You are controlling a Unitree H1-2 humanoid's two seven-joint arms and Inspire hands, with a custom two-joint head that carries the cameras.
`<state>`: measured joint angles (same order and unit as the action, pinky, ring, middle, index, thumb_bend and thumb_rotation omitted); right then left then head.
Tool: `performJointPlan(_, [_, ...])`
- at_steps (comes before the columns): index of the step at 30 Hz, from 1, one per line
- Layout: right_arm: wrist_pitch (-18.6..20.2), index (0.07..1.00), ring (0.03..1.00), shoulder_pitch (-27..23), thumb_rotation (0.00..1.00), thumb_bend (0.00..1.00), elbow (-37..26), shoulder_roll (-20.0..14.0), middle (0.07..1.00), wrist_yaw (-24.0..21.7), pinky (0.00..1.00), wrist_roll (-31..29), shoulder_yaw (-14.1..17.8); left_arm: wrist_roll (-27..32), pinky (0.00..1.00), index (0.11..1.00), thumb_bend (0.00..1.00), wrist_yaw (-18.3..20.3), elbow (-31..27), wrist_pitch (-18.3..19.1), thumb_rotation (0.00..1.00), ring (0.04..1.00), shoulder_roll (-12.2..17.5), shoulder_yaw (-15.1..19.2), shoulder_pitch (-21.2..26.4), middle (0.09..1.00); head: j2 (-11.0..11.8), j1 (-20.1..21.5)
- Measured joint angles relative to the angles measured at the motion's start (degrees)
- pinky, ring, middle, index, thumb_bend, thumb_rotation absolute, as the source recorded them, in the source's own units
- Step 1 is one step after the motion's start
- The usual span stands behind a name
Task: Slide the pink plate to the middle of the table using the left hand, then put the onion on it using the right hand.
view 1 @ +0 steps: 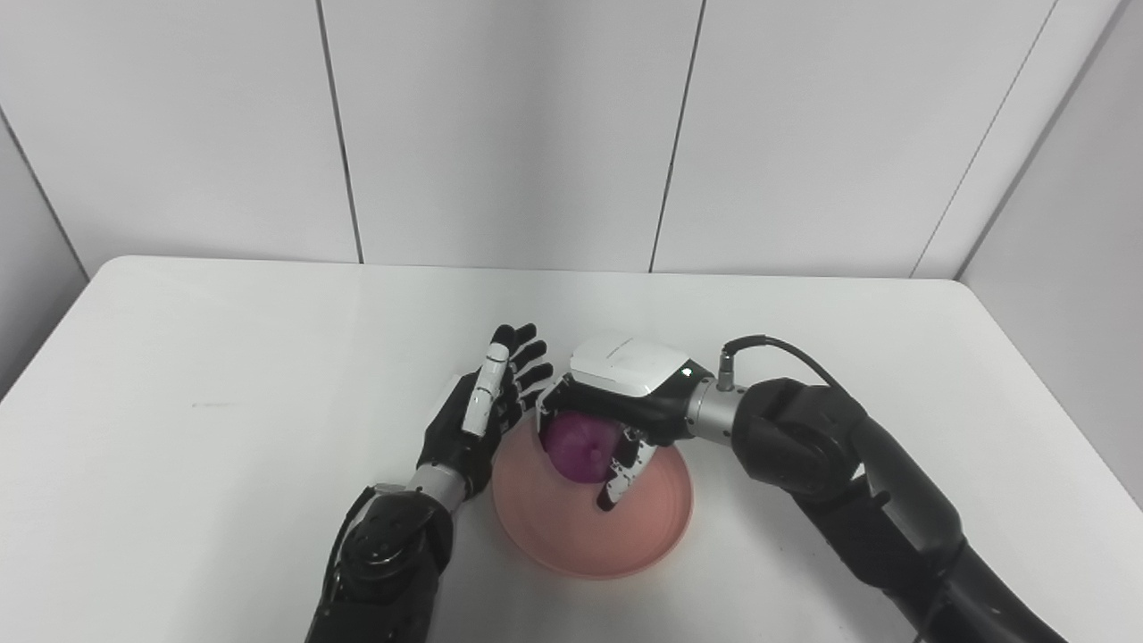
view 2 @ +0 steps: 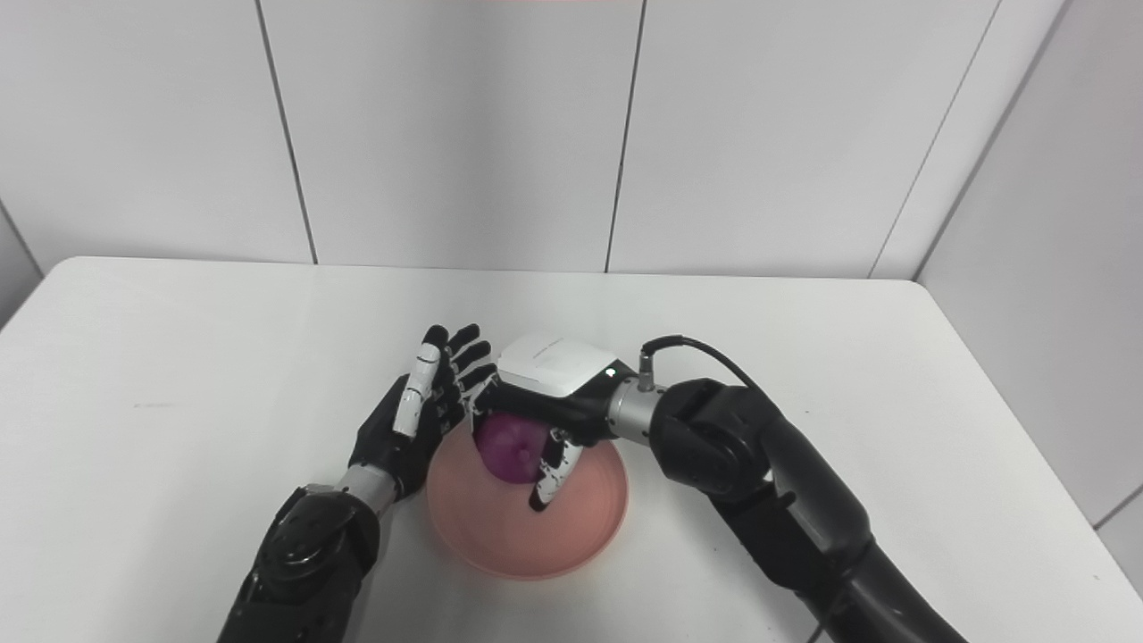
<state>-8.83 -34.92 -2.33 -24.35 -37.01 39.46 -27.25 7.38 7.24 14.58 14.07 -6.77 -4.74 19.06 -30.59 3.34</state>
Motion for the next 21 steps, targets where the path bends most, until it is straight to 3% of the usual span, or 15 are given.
performJointPlan(21, [-1.7,0.507,0.472,1.8,0.01,0.53,1.6,0.0,0.478,0.9,0.39,1.7,-1.1,0.1,0.83,0.901,0.64,0.0,0.0,0.1,0.98,0.893,0.0,0.2,0.0,0.929,0.1,0.3])
